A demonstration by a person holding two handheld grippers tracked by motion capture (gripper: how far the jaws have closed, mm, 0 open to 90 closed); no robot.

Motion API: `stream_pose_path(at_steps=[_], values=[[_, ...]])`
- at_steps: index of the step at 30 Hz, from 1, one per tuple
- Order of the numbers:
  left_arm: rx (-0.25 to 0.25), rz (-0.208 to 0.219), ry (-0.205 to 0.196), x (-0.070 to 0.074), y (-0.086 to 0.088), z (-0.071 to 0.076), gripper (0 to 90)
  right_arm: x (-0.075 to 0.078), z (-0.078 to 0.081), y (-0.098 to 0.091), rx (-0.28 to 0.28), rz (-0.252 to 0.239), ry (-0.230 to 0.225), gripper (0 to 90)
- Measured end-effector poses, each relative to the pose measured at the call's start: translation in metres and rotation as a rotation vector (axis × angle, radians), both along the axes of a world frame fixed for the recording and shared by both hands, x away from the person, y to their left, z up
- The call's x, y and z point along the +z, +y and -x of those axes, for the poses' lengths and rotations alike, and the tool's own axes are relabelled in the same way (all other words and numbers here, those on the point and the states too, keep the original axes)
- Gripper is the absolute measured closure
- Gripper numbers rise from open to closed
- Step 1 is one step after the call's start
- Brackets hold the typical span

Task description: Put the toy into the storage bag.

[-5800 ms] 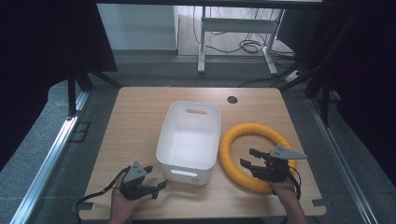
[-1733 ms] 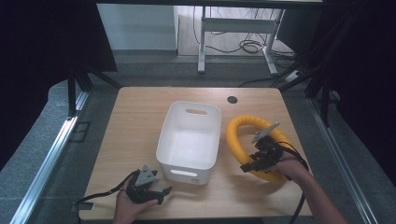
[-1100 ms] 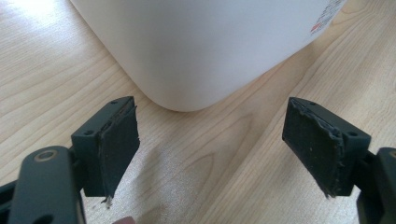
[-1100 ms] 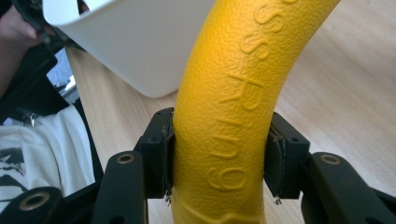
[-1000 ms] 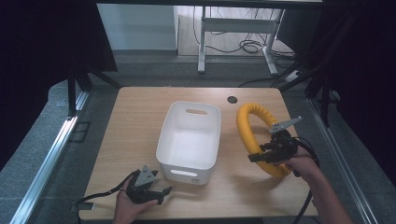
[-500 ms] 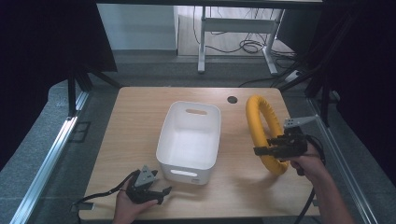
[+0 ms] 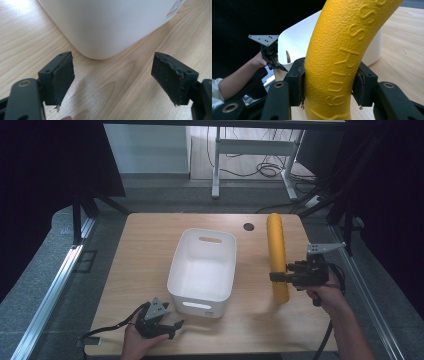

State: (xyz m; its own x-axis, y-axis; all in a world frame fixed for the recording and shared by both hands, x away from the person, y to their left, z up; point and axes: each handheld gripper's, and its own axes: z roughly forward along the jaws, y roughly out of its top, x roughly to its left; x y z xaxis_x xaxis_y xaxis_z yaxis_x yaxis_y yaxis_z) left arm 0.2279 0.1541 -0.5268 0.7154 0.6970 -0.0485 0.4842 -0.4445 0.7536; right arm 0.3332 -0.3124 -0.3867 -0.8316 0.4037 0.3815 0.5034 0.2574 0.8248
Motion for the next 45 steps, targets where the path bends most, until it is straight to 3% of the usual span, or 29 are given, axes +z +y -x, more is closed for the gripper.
stream_pose_path(at_steps=[20,29,35,45], values=[[-0.002,-0.004,0.002,-0.002,-0.001,0.000,18.6,0.008,0.000,0.022,-0.050,-0.030,-0.082,50.9],[-0.003,-0.009,0.004,-0.002,-0.001,-0.001,18.6,0.006,-0.004,0.031,-0.085,-0.032,-0.094,50.8],[-0.003,-0.009,0.003,-0.002,-0.001,-0.001,18.5,0.007,-0.001,0.037,-0.117,-0.061,-0.114,50.7],[-0.005,-0.015,0.007,-0.003,-0.001,-0.001,18.4,0.008,0.008,0.047,-0.226,-0.095,-0.196,50.6]])
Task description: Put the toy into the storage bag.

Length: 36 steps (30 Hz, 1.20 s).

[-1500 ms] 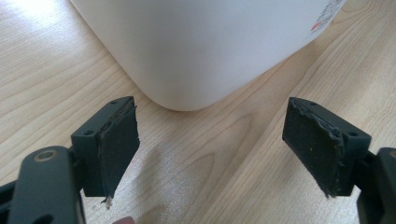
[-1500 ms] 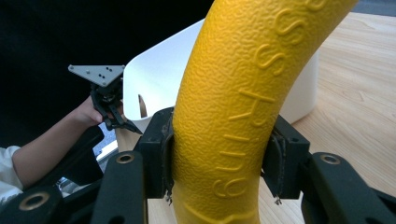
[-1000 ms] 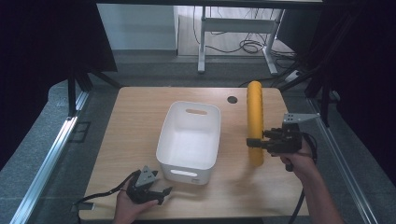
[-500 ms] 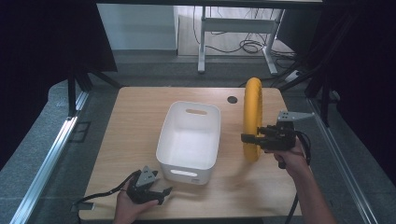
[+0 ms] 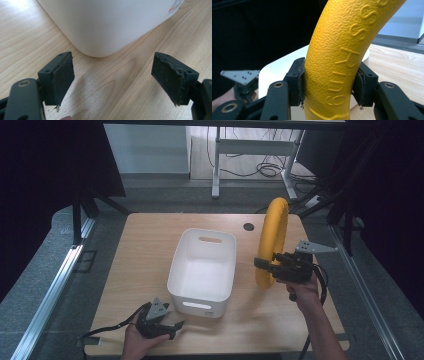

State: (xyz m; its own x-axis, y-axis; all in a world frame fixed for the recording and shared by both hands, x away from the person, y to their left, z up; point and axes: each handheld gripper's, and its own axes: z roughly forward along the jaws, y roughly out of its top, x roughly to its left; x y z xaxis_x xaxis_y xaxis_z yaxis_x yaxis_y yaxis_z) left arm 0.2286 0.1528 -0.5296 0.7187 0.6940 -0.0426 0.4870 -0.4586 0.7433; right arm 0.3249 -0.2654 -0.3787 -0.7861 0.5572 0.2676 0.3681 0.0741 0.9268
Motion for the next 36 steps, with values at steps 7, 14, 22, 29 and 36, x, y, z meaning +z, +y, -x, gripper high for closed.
stream_pose_path(at_steps=[7,14,22,29,36], values=[[0.003,0.001,0.002,0.000,0.000,0.000,18.4,-0.004,0.006,0.007,-0.071,-0.048,-0.010,50.5],[0.006,0.003,-0.002,0.000,0.000,0.000,18.4,-0.005,0.013,0.019,-0.126,-0.059,-0.041,50.4],[0.009,0.006,-0.004,0.000,0.000,0.001,18.4,-0.005,0.025,0.039,-0.179,-0.083,-0.102,50.3],[0.014,0.009,-0.006,0.001,0.000,0.001,18.4,-0.003,0.031,0.046,-0.210,-0.124,-0.136,50.2],[0.014,0.009,-0.005,0.000,-0.001,0.001,18.4,0.004,0.041,0.055,-0.276,-0.134,-0.223,50.1]])
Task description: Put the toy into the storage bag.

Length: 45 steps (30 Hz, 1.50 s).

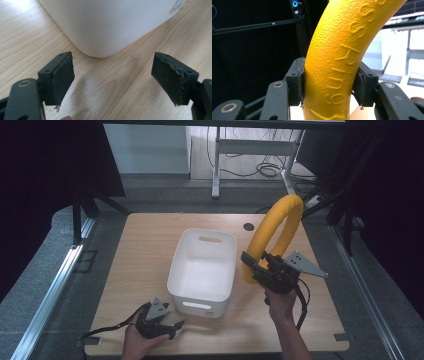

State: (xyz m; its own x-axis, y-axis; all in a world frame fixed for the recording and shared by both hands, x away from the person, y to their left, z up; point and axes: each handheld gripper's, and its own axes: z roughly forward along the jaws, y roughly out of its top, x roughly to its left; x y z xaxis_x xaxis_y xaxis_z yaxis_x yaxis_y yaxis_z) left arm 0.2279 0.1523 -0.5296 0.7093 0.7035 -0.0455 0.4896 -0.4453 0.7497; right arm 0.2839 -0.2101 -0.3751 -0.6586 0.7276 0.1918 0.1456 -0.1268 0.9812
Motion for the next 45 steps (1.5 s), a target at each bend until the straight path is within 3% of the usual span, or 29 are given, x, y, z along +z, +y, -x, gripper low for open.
stream_pose_path(at_steps=[6,11,27,45], values=[[-0.002,-0.002,0.001,0.000,0.000,0.000,18.4,0.012,0.010,0.012,-0.045,0.024,-0.084,50.1],[-0.003,-0.003,0.003,0.000,0.000,0.000,18.4,0.022,0.013,0.021,-0.047,0.017,-0.115,50.0],[-0.004,-0.006,0.004,-0.001,0.000,0.000,18.4,0.037,0.009,0.035,-0.042,0.017,-0.140,50.0],[0.001,-0.017,0.003,-0.001,0.000,-0.001,18.3,0.052,0.011,0.055,0.009,-0.001,-0.173,49.9]])
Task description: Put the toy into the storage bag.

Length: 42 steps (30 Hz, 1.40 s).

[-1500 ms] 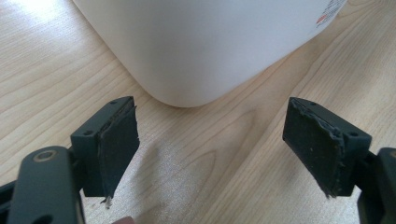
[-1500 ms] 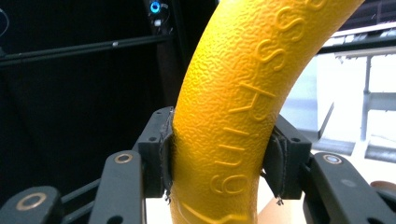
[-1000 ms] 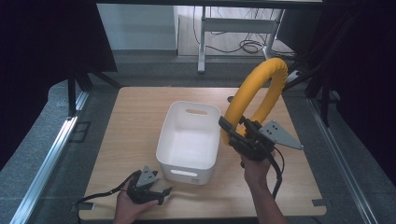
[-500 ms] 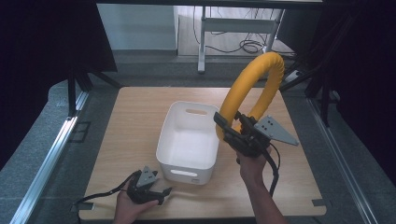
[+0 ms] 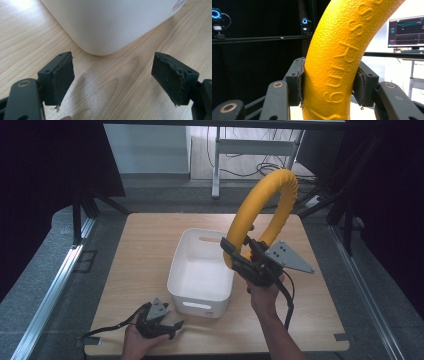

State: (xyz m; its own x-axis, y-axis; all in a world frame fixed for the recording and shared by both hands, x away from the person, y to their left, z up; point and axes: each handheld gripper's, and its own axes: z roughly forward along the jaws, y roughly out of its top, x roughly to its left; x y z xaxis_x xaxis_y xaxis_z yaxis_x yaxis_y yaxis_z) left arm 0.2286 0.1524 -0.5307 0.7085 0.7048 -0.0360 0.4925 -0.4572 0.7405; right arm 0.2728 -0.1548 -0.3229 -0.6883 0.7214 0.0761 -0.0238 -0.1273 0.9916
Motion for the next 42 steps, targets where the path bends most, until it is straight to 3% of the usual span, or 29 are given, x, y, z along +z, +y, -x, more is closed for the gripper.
stream_pose_path(at_steps=[10,27,42], values=[[-0.003,-0.004,-0.002,0.001,0.001,0.000,18.3,0.008,0.002,0.026,0.027,-0.004,-0.017,49.9],[-0.007,-0.009,0.000,0.000,0.001,0.000,18.3,0.000,0.003,0.059,0.076,-0.013,0.007,49.8],[-0.010,-0.008,0.002,0.000,0.000,0.000,18.3,-0.008,0.005,0.077,0.103,-0.034,0.028,49.7]])
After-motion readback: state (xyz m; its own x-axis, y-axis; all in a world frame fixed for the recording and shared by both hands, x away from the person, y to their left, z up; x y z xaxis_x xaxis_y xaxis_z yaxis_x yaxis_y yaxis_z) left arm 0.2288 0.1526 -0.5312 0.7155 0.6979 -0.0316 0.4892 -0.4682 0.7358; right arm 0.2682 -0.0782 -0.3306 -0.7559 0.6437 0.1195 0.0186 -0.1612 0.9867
